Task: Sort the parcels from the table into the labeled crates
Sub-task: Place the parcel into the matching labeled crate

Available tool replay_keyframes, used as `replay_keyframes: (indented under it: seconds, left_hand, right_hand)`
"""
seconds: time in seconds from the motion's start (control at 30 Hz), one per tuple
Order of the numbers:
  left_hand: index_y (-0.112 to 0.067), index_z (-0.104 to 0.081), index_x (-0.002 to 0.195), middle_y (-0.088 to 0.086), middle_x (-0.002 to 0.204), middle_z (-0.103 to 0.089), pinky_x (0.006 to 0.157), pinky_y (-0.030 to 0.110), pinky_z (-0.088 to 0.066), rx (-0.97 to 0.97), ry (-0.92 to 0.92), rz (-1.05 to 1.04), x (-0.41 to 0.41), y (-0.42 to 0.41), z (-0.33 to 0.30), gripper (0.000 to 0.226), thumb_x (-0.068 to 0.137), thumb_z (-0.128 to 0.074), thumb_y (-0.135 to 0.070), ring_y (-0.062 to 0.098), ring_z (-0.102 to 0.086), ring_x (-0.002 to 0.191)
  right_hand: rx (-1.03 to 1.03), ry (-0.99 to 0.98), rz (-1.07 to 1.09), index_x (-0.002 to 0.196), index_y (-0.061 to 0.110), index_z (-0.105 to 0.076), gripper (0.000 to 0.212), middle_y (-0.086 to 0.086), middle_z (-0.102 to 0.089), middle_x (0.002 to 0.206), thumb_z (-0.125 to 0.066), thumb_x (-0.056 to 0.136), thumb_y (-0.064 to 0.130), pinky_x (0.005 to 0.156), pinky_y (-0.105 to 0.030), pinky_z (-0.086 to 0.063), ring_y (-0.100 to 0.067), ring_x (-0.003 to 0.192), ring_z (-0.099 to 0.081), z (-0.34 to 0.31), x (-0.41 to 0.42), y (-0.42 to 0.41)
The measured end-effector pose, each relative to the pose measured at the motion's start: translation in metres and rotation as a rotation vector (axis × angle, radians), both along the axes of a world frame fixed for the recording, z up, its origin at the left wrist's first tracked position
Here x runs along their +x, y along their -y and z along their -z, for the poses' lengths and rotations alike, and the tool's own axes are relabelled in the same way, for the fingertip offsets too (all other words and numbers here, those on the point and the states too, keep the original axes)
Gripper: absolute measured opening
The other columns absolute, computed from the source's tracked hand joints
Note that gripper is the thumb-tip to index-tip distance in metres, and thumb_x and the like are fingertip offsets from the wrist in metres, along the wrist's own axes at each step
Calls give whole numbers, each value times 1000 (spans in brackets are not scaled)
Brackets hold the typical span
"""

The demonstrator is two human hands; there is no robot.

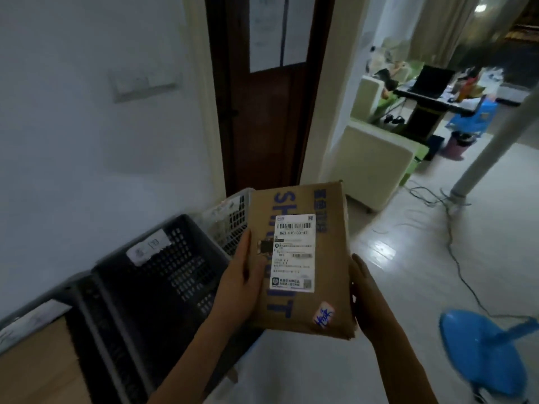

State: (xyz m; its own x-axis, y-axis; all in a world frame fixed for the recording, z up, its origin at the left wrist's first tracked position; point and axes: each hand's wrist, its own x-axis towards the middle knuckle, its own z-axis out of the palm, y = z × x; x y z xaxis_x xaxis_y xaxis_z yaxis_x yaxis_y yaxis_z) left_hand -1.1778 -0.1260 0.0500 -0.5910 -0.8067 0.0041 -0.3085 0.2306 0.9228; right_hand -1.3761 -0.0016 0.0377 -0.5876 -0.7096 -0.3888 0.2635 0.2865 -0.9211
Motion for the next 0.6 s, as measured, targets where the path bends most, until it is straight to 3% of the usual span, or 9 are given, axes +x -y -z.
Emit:
replay_keyframes:
  seconds: [0.07,0.13,0.2,0.27,0.37,0.47,0.53,0.6]
  left_hand:
    - [-34,5,159,-11,167,-3,110,17,-26,-68,113,-69,-27,14,6,72,101,-34,-53,-3,-27,137]
    - [-29,25,153,-5,166,20,121,28,-15,-112,224,-106,-59,36,16,90,92,-21,-76,9,-4,149]
    - [-24,33,148,1,165,25,126,42,-1,-127,322,-191,-83,69,31,110,72,-4,-95,21,17,152]
    - [-21,29,152,2,164,25,125,45,7,-114,354,-254,-104,103,51,125,60,6,-101,22,23,151]
    - [-20,27,152,1,164,26,125,45,8,-82,358,-245,-139,153,71,128,54,13,-102,16,25,151]
    - [-24,18,158,-5,166,19,126,46,-3,89,281,-265,-164,201,90,128,62,-10,-104,13,15,153]
    - [-35,-8,157,-9,164,-16,122,42,-27,236,153,-279,-169,228,100,105,74,-45,-88,15,-22,149]
    - [-51,-30,139,-17,143,-48,106,27,-46,378,34,-365,-168,245,113,65,85,-67,-56,5,-50,129]
  right_hand:
    - [30,-43,-37,138,19,-48,65,-8,-68,121,-53,88,60,67,-30,-58,-20,92,-73,-2,-27,27]
    - [81,-69,-84,127,21,-49,54,-6,-67,113,-55,89,59,66,-32,-57,-23,92,-72,-4,-54,71]
    - [100,-88,-140,123,28,-45,46,-3,-62,113,-57,91,58,69,-34,-56,-24,97,-68,1,-76,116]
    - [121,-94,-206,121,29,-47,45,0,-62,113,-62,89,57,74,-38,-58,-23,99,-67,15,-98,161]
    - [95,-77,-242,112,31,-51,37,0,-64,113,-72,85,45,81,-42,-59,-22,99,-68,34,-120,227]
    - [106,-106,-311,119,25,-52,54,-1,-67,113,-76,75,45,77,-37,-60,-20,98,-70,56,-139,288]
    - [117,-169,-374,128,26,-49,63,1,-66,119,-78,76,48,87,-44,-59,-20,104,-69,73,-148,322]
    - [172,-257,-457,136,32,-44,63,7,-63,124,-76,84,47,96,-51,-55,-18,109,-65,93,-148,350]
